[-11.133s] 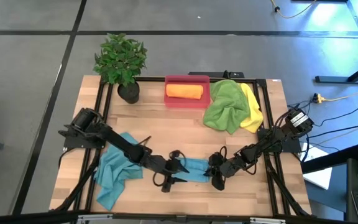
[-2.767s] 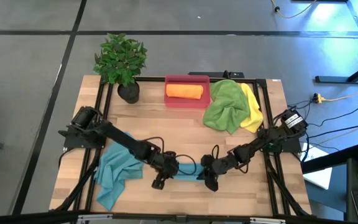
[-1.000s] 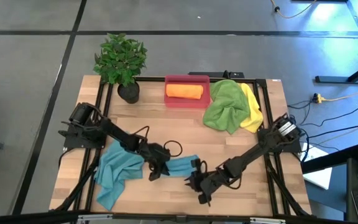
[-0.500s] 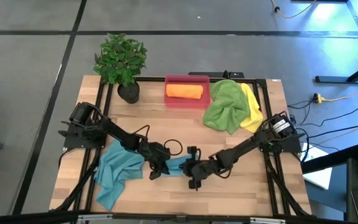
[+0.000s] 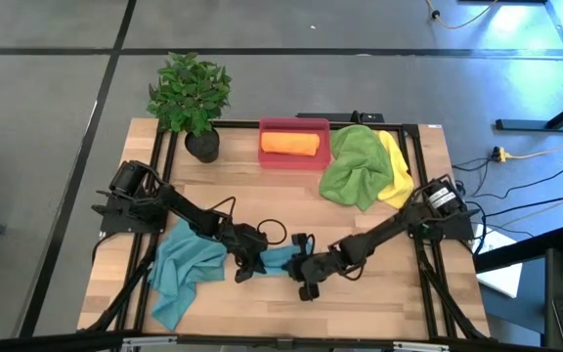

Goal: Roll microfiber towels into tight, uniform cylinder then place into a basket
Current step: Roll the right blue towel

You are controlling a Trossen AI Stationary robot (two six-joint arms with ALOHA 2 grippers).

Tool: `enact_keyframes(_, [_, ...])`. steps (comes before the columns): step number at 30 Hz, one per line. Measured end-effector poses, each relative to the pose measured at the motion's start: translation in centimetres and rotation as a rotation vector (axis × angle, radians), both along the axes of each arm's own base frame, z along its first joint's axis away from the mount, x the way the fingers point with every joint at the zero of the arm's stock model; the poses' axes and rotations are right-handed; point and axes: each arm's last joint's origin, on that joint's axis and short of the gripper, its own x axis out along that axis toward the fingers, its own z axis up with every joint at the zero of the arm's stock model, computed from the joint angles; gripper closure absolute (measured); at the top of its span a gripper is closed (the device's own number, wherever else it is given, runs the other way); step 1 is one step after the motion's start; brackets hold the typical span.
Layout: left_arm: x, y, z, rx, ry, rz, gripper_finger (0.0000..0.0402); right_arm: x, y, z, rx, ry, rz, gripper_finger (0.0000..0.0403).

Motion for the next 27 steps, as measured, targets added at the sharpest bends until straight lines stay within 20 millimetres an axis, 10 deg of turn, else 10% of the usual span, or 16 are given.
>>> enact_keyframes(27, [0.0,0.0,0.0,0.002,-0.003,0.005,0.0401,0.8,-1.7,-1.3,0.051,0.028,-0.092,0.0397])
